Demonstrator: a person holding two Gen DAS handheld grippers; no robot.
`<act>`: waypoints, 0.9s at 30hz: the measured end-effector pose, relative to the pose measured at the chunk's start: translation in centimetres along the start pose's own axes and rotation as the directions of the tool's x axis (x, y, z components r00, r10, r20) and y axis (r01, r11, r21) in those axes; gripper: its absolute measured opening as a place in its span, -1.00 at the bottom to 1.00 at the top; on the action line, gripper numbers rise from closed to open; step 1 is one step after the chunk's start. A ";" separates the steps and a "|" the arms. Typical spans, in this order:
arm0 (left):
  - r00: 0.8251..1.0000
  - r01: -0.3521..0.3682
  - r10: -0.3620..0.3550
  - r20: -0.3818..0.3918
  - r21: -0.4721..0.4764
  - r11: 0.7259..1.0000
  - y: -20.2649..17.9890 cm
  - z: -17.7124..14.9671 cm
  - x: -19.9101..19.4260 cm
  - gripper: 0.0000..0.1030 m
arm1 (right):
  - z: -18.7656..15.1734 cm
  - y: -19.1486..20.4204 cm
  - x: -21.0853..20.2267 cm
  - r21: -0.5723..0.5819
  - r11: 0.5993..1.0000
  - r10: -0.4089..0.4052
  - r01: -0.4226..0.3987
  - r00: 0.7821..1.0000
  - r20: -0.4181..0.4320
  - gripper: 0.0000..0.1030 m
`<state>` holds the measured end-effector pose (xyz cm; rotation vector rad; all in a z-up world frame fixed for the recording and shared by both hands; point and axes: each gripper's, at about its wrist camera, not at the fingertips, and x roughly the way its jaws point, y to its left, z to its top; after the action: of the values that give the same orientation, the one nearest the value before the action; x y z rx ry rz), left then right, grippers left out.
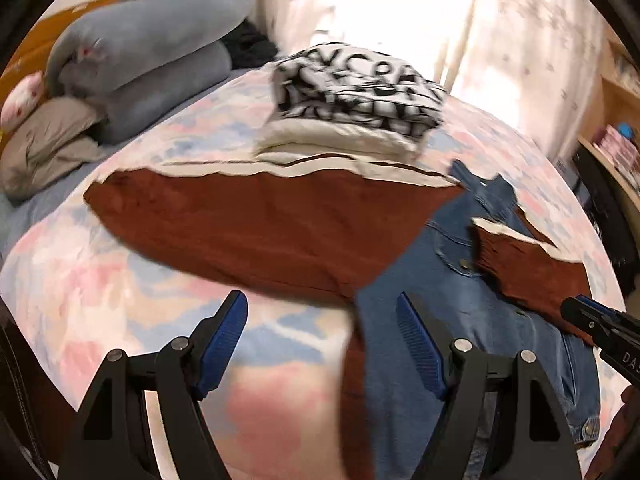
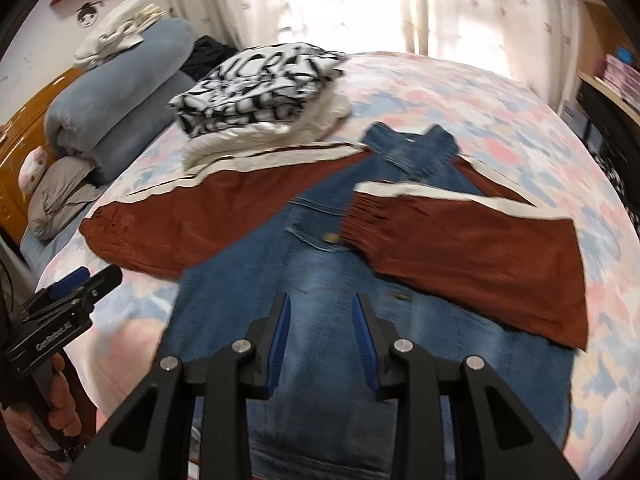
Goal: Fold large clothes
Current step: 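Move the left gripper to the other brown sleeve and grasp its cuff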
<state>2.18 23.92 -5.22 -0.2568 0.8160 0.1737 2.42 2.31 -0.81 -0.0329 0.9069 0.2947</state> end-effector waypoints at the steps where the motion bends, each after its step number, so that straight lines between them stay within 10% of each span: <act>1: 1.000 0.002 -0.002 -0.003 -0.019 1.000 1.1 0.2 0.4 0.46 | 0.3 0.8 0.4 -0.006 1.000 0.007 -0.007 1.000 0.008 -0.38; 14: 1.000 0.006 -0.010 -0.017 -0.223 0.975 12.9 3.5 6.5 0.46 | 4.6 10.3 8.4 -0.095 0.988 0.125 -0.124 0.992 0.003 -0.38; 27: 0.996 -0.018 -0.026 -0.085 -0.477 0.879 22.7 4.4 14.0 0.46 | 6.5 14.4 15.6 -0.149 0.970 0.186 -0.193 0.981 -0.059 -0.38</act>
<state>8.97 47.59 -16.28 -0.7390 0.8524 0.3636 12.60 20.76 -7.56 -0.0961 0.9319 0.5437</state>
